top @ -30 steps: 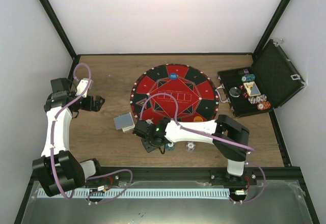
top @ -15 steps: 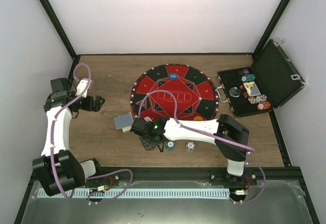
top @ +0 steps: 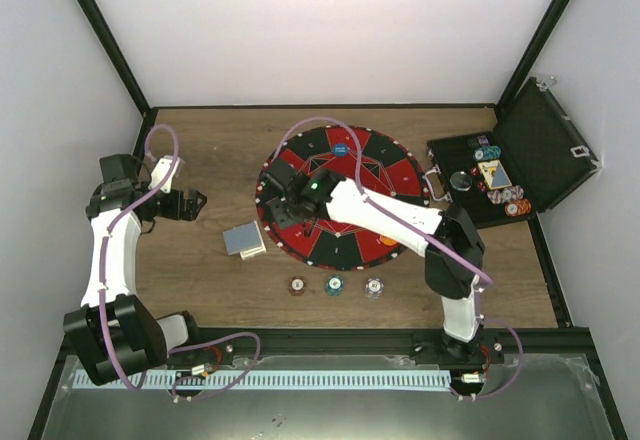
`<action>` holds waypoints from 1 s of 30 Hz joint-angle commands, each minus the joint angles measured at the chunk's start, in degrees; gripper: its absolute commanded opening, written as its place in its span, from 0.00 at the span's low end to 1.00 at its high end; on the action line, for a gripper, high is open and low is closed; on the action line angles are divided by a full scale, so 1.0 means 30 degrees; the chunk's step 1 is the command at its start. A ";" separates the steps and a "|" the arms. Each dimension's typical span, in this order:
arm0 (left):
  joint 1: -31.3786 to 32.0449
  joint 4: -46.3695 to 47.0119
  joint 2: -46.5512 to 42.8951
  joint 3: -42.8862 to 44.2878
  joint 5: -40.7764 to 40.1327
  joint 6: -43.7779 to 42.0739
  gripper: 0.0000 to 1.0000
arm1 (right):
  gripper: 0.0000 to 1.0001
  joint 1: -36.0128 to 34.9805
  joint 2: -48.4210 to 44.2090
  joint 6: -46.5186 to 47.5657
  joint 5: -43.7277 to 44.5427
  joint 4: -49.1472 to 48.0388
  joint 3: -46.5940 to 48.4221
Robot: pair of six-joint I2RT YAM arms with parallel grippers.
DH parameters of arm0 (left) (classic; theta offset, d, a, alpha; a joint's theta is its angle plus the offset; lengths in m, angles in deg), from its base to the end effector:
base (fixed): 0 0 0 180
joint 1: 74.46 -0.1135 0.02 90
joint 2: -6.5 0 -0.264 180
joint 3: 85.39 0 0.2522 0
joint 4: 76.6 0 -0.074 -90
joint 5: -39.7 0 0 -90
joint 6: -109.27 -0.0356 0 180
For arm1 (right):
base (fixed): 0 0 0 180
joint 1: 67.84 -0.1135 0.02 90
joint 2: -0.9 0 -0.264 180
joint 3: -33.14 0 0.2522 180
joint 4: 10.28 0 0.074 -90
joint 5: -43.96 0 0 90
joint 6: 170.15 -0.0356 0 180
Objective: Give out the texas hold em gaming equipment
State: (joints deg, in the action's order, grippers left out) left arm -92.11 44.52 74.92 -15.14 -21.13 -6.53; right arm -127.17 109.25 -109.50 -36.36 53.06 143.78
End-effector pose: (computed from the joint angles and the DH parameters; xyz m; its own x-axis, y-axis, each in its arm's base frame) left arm 0.2265 0.0538 0.2789 -0.7252 0.1681 -0.6677 0.3371 0.9322 -0.1315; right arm 0.2132 0.3478 0.2787 -0.7843 -0.3753 -0.4940 -0.4841 0.8682 0.1090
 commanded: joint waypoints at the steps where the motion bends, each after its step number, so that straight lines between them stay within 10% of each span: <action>1: -0.0152 -0.0310 -0.0012 0.0096 0.0555 -0.0440 1.00 | 0.33 0.1092 0.1588 0.1684 -0.0419 -0.0113 0.1376; 14: -0.0311 -0.0363 0.0218 -0.0142 0.0476 -0.1017 1.00 | 0.30 0.2885 0.5905 0.2641 -0.1754 -0.0535 0.5239; 30: -0.0678 -0.0208 0.0413 -0.0567 0.0677 -0.1430 1.00 | 0.29 0.3370 0.6500 0.2359 -0.2303 -0.2298 0.1749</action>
State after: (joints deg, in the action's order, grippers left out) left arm -93.72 43.88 75.88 -16.08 -20.39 -9.61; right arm -117.46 128.86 -102.66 -43.10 47.99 150.19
